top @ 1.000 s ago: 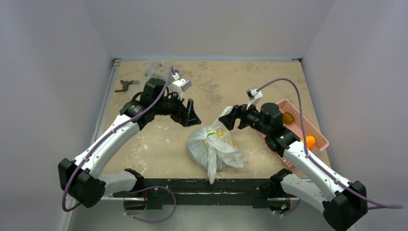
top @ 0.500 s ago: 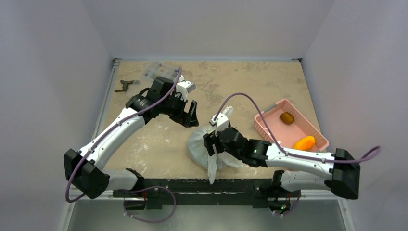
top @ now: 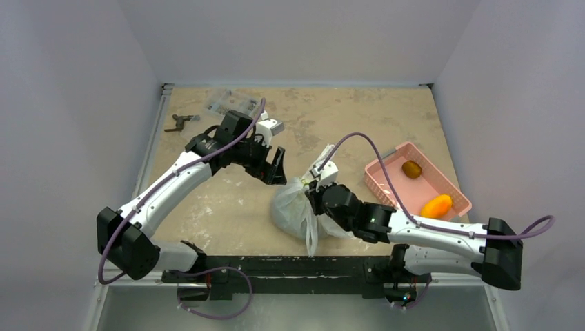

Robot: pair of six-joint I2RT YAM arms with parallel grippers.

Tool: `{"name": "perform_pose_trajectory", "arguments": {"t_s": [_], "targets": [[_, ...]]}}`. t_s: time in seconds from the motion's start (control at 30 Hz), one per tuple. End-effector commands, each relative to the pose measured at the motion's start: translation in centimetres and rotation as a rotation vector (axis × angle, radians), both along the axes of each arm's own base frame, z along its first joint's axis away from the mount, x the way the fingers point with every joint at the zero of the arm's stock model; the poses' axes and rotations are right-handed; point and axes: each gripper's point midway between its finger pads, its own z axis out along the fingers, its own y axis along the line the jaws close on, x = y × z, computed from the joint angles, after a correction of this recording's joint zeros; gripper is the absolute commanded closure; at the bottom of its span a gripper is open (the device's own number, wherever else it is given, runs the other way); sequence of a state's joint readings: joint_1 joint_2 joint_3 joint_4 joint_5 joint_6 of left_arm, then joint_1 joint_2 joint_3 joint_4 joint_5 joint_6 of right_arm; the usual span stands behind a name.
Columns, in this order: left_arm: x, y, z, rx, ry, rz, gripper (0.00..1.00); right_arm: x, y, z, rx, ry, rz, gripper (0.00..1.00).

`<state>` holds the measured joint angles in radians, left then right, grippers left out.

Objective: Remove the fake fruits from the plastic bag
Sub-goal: Untie the plastic bag at the center of the board.

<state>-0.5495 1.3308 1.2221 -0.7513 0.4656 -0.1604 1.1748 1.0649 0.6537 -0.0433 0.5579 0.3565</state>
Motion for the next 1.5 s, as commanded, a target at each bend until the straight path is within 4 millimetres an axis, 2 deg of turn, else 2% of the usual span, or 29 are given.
{"name": "perform_pose_trajectory", "arguments": {"t_s": [0.0,0.1,0.33,0.4,0.53,0.7,0.73,0.8,0.9,0.97,1.0,1.13,1.23,1.33,1.47], "targets": [[-0.4,-1.5,1.3,-0.07,0.02,-0.073,0.14,1.3,1.6,3.3,0.209,-0.02,0.093,1.0],[-0.5,-1.8,0.9,-0.078,0.041,-0.084,0.14,1.9,1.8,4.3,0.304,0.009,0.178,1.0],[-1.3,-2.7,0.0,-0.095,0.124,-0.132,0.14,1.7,2.2,5.9,0.429,0.016,0.338,1.0],[-1.2,-2.8,-0.3,-0.088,0.13,-0.13,0.16,1.3,2.6,6.4,0.454,0.004,0.391,1.0],[-1.4,-3.1,-0.9,-0.08,0.152,-0.142,0.19,1.2,3.2,6.0,0.459,0.023,0.425,1.0],[-1.7,-3.3,-2.1,-0.02,0.148,-0.147,0.26,1.1,3.3,5.9,0.47,0.023,0.429,1.0],[-1.5,-3.2,-2.4,0.002,0.145,-0.136,0.3,1.1,3.3,5.9,0.468,0.024,0.433,1.0],[-0.9,-3.0,-2.5,0.029,0.139,-0.113,0.44,1.2,3.3,6.2,0.471,0.014,0.431,1.0],[0.3,-1.8,-3.0,0.103,0.092,-0.054,0.78,1.6,2.9,6.8,0.482,0.002,0.393,1.0],[1.3,-0.3,-2.8,0.168,0.031,0.011,0.96,2.0,2.4,7.2,0.499,-0.007,0.349,1.0],[2.1,0.6,-2.6,0.2,-0.014,0.055,1.0,2.7,1.9,7.3,0.513,-0.001,0.284,1.0],[4.0,3.4,-0.6,0.197,-0.166,0.209,1.0,6.1,-2.3,6.7,0.608,0.085,-0.112,1.0],[4.6,4.5,1.2,0.116,-0.22,0.278,1.0,7.1,-5.7,5.1,0.674,0.163,-0.359,1.0],[4.9,4.8,1.5,0.079,-0.224,0.286,1.0,6.8,-6.6,4.9,0.715,0.147,-0.375,1.0],[4.4,3.8,1.4,0.043,-0.183,0.232,1.0,6.8,-6.7,3.1,0.535,0.115,-0.327,0.99]]}}
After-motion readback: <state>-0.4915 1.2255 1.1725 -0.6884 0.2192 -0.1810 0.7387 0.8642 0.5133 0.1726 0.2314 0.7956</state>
